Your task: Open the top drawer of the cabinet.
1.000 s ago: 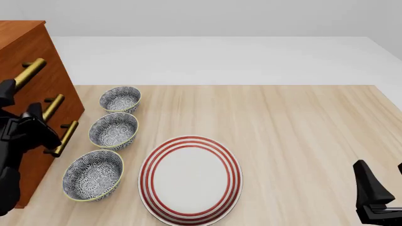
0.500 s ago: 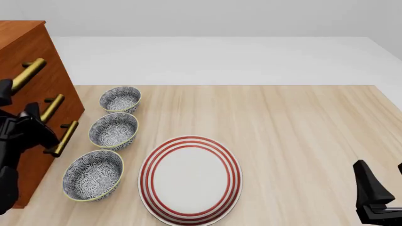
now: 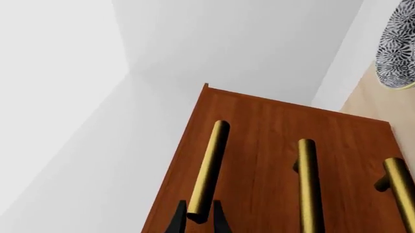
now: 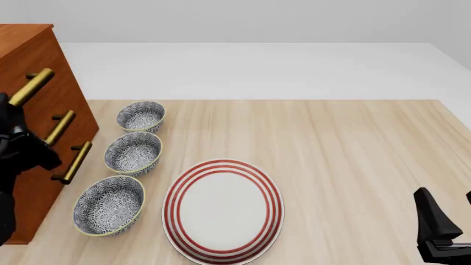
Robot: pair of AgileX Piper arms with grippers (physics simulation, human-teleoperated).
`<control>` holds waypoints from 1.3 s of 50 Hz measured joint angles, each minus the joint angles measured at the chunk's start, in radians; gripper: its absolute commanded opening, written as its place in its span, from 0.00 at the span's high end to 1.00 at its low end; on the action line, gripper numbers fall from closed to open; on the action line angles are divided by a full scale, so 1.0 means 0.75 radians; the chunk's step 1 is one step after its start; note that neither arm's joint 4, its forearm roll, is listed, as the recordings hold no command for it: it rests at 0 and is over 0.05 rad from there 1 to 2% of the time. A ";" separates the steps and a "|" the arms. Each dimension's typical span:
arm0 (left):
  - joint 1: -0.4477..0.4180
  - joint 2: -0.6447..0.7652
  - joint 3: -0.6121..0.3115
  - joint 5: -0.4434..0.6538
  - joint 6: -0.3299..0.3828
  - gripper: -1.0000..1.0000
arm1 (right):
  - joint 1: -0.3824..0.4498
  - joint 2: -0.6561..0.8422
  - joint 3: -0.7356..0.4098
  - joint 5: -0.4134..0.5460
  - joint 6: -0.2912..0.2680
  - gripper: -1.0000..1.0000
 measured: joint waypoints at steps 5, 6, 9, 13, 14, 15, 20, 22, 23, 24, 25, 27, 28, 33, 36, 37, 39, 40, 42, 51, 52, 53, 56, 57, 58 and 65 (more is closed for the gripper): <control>0.002 -0.009 -0.003 0.000 0.007 1.00 | 0.000 0.000 0.000 0.000 0.000 0.00; 0.002 -0.010 -0.003 0.000 0.009 1.00 | 0.000 0.000 0.000 0.000 0.000 0.00; 0.002 -0.012 -0.004 0.000 0.014 1.00 | 0.000 0.000 0.000 0.000 0.000 0.00; 0.001 -0.014 -0.004 0.000 0.022 1.00 | 0.000 0.000 0.000 0.000 0.000 0.00; 0.000 -0.015 -0.004 0.000 0.025 1.00 | 0.000 0.000 0.000 0.000 0.000 0.00; -0.001 -0.016 -0.003 0.000 0.027 1.00 | 0.000 0.000 0.000 0.000 0.000 0.00; -0.008 -0.020 -0.001 0.000 0.041 1.00 | 0.000 0.000 0.000 0.000 0.000 0.00; -0.013 -0.023 0.001 0.000 0.046 1.00 | 0.000 0.000 0.000 0.000 0.000 0.00; -0.015 -0.024 0.002 0.000 0.049 1.00 | 0.000 0.000 0.000 0.000 0.000 0.00; -0.018 -0.026 0.003 0.000 0.052 1.00 | 0.000 0.000 0.000 0.000 0.000 0.00; -0.020 -0.027 0.004 0.000 0.055 1.00 | 0.000 0.000 0.000 0.000 0.000 0.00; -0.026 -0.030 0.006 0.000 0.060 1.00 | 0.000 0.000 0.000 0.000 0.000 0.00; -0.029 -0.032 0.008 0.000 0.062 1.00 | 0.000 0.000 0.000 0.000 0.000 0.00; -0.046 -0.040 0.015 0.000 0.074 1.00 | 0.000 0.000 0.000 0.000 0.000 0.00; -0.057 -0.045 0.020 0.000 0.080 1.00 | 0.000 0.000 0.000 0.000 0.000 0.00; -0.060 -0.047 0.021 0.000 0.081 1.00 | 0.000 0.000 0.000 0.000 0.000 0.00; -0.067 -0.051 0.024 0.000 0.085 1.00 | 0.000 0.000 0.000 0.000 0.000 0.00; -0.070 -0.052 0.026 0.000 0.086 1.00 | 0.000 0.000 0.000 0.000 0.000 0.00; -0.076 -0.055 0.029 0.000 0.089 1.00 | 0.000 0.000 0.000 0.000 0.000 0.00; -0.101 -0.071 0.044 0.000 0.103 1.00 | 0.000 0.000 0.000 0.000 0.000 0.00; -0.103 -0.073 0.046 0.000 0.104 1.00 | 0.000 0.000 0.000 0.000 0.000 0.00; -0.105 -0.075 0.048 0.000 0.106 1.00 | 0.000 0.000 0.000 0.000 0.000 0.00; -0.111 -0.080 0.054 0.000 0.111 1.00 | 0.000 0.000 0.000 0.000 0.000 0.00; -0.113 -0.082 0.056 0.000 0.113 1.00 | 0.000 0.000 0.000 0.000 0.000 0.00; -0.116 -0.084 0.058 0.000 0.114 1.00 | 0.000 0.000 0.000 0.000 0.000 0.00; -0.129 -0.096 0.070 0.000 0.124 1.00 | 0.000 0.000 0.000 0.000 0.000 0.00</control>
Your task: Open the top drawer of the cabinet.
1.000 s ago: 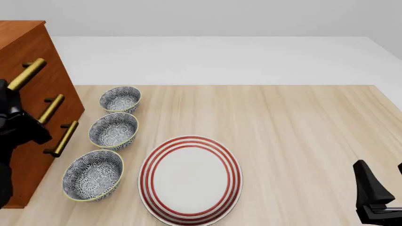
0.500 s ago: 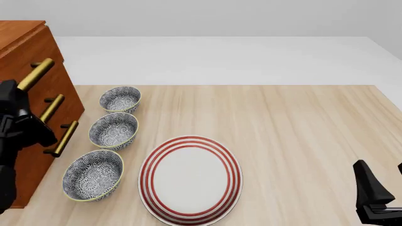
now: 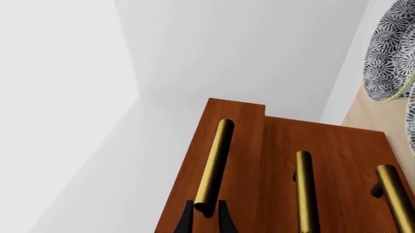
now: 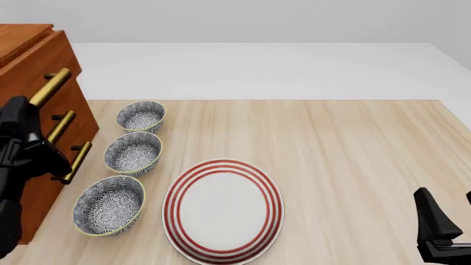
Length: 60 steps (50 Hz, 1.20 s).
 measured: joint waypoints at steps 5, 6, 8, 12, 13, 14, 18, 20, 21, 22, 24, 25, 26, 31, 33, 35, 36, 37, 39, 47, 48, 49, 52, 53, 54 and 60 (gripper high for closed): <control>-0.008 -0.008 0.007 0.000 0.006 1.00 | 0.000 0.000 0.000 0.000 0.000 0.00; -0.010 -0.009 0.008 0.000 0.007 1.00 | 0.000 0.000 0.000 0.000 0.000 0.00; -0.013 -0.013 0.011 0.000 0.010 1.00 | 0.000 0.000 0.000 0.000 0.000 0.00; -0.021 -0.020 0.018 0.000 0.014 1.00 | 0.000 0.000 0.000 0.000 0.000 0.00; -0.022 -0.022 0.019 0.000 0.014 1.00 | 0.000 0.000 0.000 0.000 0.000 0.00; -0.024 -0.023 0.021 0.000 0.015 1.00 | 0.000 0.000 0.000 0.000 0.000 0.00; -0.030 -0.029 0.026 0.000 0.017 1.00 | 0.000 0.000 0.000 0.000 0.000 0.00; -0.033 -0.032 0.028 0.000 0.018 1.00 | 0.000 0.000 0.000 0.000 0.000 0.00; -0.034 -0.033 0.030 0.000 0.018 1.00 | 0.000 0.000 0.000 0.000 0.000 0.00; -0.035 -0.035 0.031 0.000 0.018 1.00 | 0.000 0.000 0.000 0.000 0.000 0.00; -0.037 -0.037 0.033 0.000 0.019 1.00 | 0.000 0.000 0.000 0.000 0.000 0.00; -0.038 -0.039 0.035 0.000 0.019 1.00 | 0.000 0.000 0.000 0.000 0.000 0.00; -0.038 -0.040 0.036 0.000 0.020 1.00 | 0.000 0.000 0.000 0.000 0.000 0.00; -0.040 -0.043 0.039 0.000 0.021 1.00 | 0.000 0.000 0.000 0.000 0.000 0.00; -0.041 -0.045 0.040 0.000 0.023 0.00 | 0.000 0.000 0.000 0.000 0.000 0.00; -0.037 -0.047 0.054 0.000 0.026 0.00 | 0.000 0.000 0.000 0.000 0.000 0.00; -0.035 -0.048 0.061 0.000 0.027 0.00 | 0.000 0.000 0.000 0.000 0.000 0.00; -0.033 -0.050 0.067 0.000 0.028 0.00 | 0.000 0.000 0.000 0.000 0.000 0.00; -0.030 -0.053 0.079 0.000 0.030 0.00 | 0.000 0.000 0.000 0.000 0.000 0.00; -0.017 -0.074 0.126 0.000 0.033 0.00 | 0.000 0.000 0.000 0.000 0.000 0.00; -0.015 -0.078 0.133 0.000 0.033 0.00 | 0.000 0.000 0.000 0.000 0.000 0.00; -0.013 -0.082 0.139 0.000 0.033 0.00 | 0.000 0.000 0.000 0.000 0.000 0.00; -0.008 -0.096 0.158 0.000 0.033 0.00 | 0.000 0.000 0.000 0.000 0.000 0.00; -0.006 -0.102 0.165 0.000 0.032 0.00 | 0.000 0.000 0.000 0.000 0.000 0.00; -0.005 -0.108 0.172 0.000 0.031 0.00 | 0.000 0.000 0.000 0.000 0.000 0.00; 0.000 -0.158 0.217 0.000 0.022 0.00 | 0.000 0.000 0.000 0.000 0.000 0.00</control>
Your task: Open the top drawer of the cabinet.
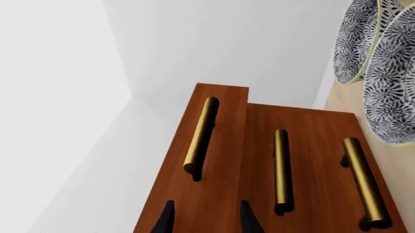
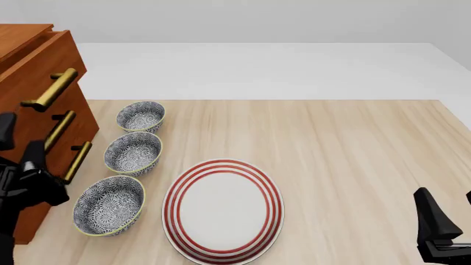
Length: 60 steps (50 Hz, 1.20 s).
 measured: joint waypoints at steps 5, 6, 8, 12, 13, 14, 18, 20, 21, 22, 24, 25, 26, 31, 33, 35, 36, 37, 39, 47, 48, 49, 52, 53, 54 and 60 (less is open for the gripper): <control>-0.006 -0.057 0.042 0.000 -0.032 0.00 | 0.000 0.000 0.000 0.000 0.000 0.00; -0.008 -0.070 0.048 0.002 -0.044 0.00 | 0.000 0.000 0.000 0.000 0.000 0.00; -0.014 -0.101 0.059 0.019 -0.071 0.00 | 0.000 0.000 0.000 0.000 0.000 0.00; -0.022 -0.178 0.069 0.081 -0.124 0.00 | 0.000 0.000 0.000 0.000 0.000 0.00; -0.024 -0.197 0.071 0.098 -0.135 0.00 | 0.000 0.000 0.000 0.000 0.000 0.00; -0.026 -0.223 0.069 0.124 -0.147 0.00 | 0.000 0.000 0.000 0.000 0.000 0.00; -0.029 -0.341 0.056 0.239 -0.188 0.00 | 0.000 0.000 0.000 0.000 0.000 0.00; -0.030 -0.407 0.044 0.305 -0.206 0.00 | 0.000 0.000 0.000 0.000 0.000 0.00; -0.029 -0.440 0.037 0.340 -0.216 0.00 | 0.000 0.000 0.000 0.000 0.000 0.00; -0.027 -0.474 0.029 0.376 -0.226 0.00 | 0.000 0.000 0.000 0.000 0.000 0.00; -0.021 -0.532 0.013 0.441 -0.246 0.00 | 0.000 0.000 0.000 0.000 0.000 0.00; -0.013 -0.560 0.000 0.475 -0.263 0.00 | 0.000 0.000 0.000 0.000 0.000 0.00; -0.005 -0.588 -0.013 0.508 -0.278 0.00 | 0.000 0.000 0.000 0.000 0.000 0.00; 0.024 -0.715 -0.091 0.679 -0.366 0.00 | 0.000 0.000 0.000 0.000 0.000 0.00; 0.028 -0.768 -0.135 0.761 -0.414 0.00 | 0.000 0.000 0.000 0.000 0.000 0.00; 0.031 -0.813 -0.179 0.834 -0.459 0.00 | 0.000 0.000 0.000 0.000 0.000 0.00; 0.032 -0.834 -0.200 0.869 -0.481 0.00 | 0.000 0.000 0.000 0.000 0.000 0.00; 0.032 -0.854 -0.224 0.905 -0.507 0.00 | 0.000 0.000 0.000 0.000 0.000 0.00; 0.031 -0.888 -0.272 0.971 -0.556 0.00 | 0.000 0.000 0.000 0.000 0.000 0.00; 0.019 -0.972 -0.471 1.234 -0.774 0.00 | 0.000 0.000 0.000 0.000 0.000 0.00; 0.018 -0.978 -0.497 1.265 -0.802 0.00 | 0.000 0.000 0.000 0.000 0.000 0.00; 0.018 -0.983 -0.522 1.294 -0.830 0.00 | 0.000 0.000 0.000 0.000 0.000 0.00; 0.015 -0.995 -0.600 1.384 -0.922 0.00 | 0.000 0.000 0.000 0.000 0.000 0.00; 0.011 -0.998 -0.626 1.414 -0.956 0.00 | 0.000 0.000 0.000 0.000 0.000 0.00; 0.008 -1.001 -0.650 1.443 -0.986 0.00 | 0.000 0.000 0.000 0.000 0.000 0.00; -0.017 -1.018 -0.761 1.588 -1.135 0.00 | 0.000 0.000 0.000 0.000 0.000 0.00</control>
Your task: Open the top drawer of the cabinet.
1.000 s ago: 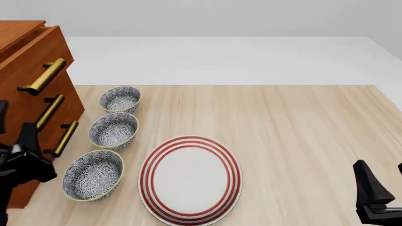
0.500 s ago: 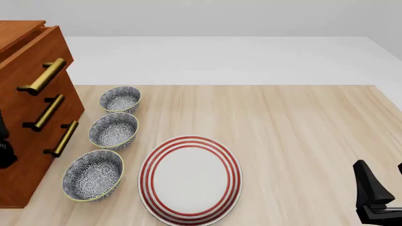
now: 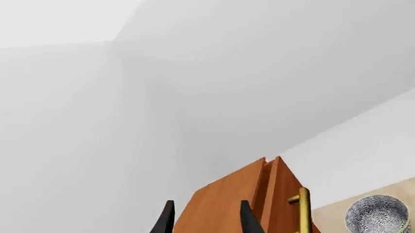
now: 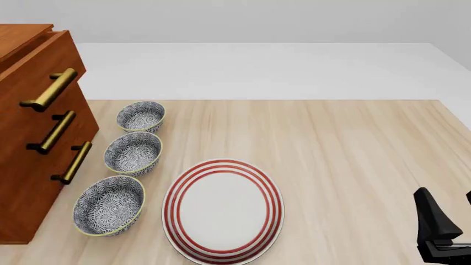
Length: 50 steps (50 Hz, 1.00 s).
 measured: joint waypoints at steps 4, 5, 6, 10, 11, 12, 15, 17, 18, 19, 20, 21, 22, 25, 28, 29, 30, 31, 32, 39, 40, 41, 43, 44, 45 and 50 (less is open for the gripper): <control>-0.013 -0.012 -0.052 0.083 -0.083 0.00 | 0.000 0.000 0.000 0.000 0.000 0.00; -0.017 -0.015 -0.064 0.104 -0.105 0.00 | 0.000 0.000 0.000 0.000 0.000 0.00; -0.021 -0.018 -0.076 0.124 -0.126 0.00 | 0.000 0.000 0.000 0.000 0.000 0.00; -0.041 -0.022 -0.119 0.204 -0.225 0.00 | 0.000 0.000 0.000 0.000 0.000 0.00; -0.049 -0.022 -0.128 0.224 -0.252 0.00 | 0.000 0.000 0.000 0.000 0.000 0.00; -0.055 -0.022 -0.133 0.241 -0.272 0.00 | 0.000 0.000 0.000 0.000 0.000 0.00; -0.077 -0.023 -0.143 0.291 -0.334 0.00 | 0.000 0.000 0.000 0.000 0.000 0.00; -0.085 -0.023 -0.149 0.320 -0.373 0.00 | 0.000 0.000 0.000 0.000 0.000 0.00; -0.090 -0.022 -0.152 0.333 -0.391 0.00 | 0.000 0.000 0.000 0.000 0.000 0.00; -0.095 -0.022 -0.157 0.349 -0.412 0.00 | 0.000 0.000 0.000 0.000 0.000 0.00; -0.101 -0.021 -0.161 0.365 -0.430 0.00 | 0.000 0.000 0.000 0.000 0.000 0.00; -0.105 -0.020 -0.168 0.381 -0.451 0.00 | 0.000 0.000 0.000 0.000 0.000 0.00; -0.108 -0.018 -0.175 0.396 -0.472 0.00 | 0.000 0.000 0.000 0.000 0.000 0.00; -0.118 -0.012 -0.194 0.437 -0.525 0.00 | 0.000 0.000 0.000 0.000 0.000 0.00; -0.124 -0.001 -0.221 0.473 -0.577 0.00 | 0.000 0.000 0.000 0.000 0.000 0.00; -0.125 0.004 -0.232 0.485 -0.594 0.00 | 0.000 0.000 0.000 0.000 0.000 0.00; -0.125 0.010 -0.243 0.495 -0.609 0.00 | 0.000 0.000 0.000 0.000 0.000 0.00; -0.125 0.016 -0.256 0.507 -0.628 0.00 | 0.000 0.000 0.000 0.000 0.000 0.00; -0.125 0.024 -0.270 0.518 -0.646 0.00 | 0.000 0.000 0.000 0.000 0.000 0.00; -0.095 0.072 -0.385 0.592 -0.750 0.00 | 0.000 0.000 0.000 0.000 0.000 0.00; -0.090 0.078 -0.400 0.600 -0.765 0.00 | 0.000 0.000 0.000 0.000 0.000 0.00; -0.083 0.084 -0.413 0.607 -0.779 0.00 | 0.000 0.000 0.000 0.000 0.000 0.00; -0.072 0.098 -0.440 0.621 -0.814 0.00 | 0.000 0.000 0.000 0.000 0.000 0.00; -0.066 0.105 -0.452 0.626 -0.830 0.00 | 0.000 0.000 0.000 0.000 0.000 0.00; -0.059 0.113 -0.463 0.630 -0.843 0.00 | 0.000 0.000 0.000 0.000 0.000 0.00; -0.035 0.150 -0.510 0.655 -0.913 0.00 | 0.000 0.000 0.000 0.000 0.000 0.00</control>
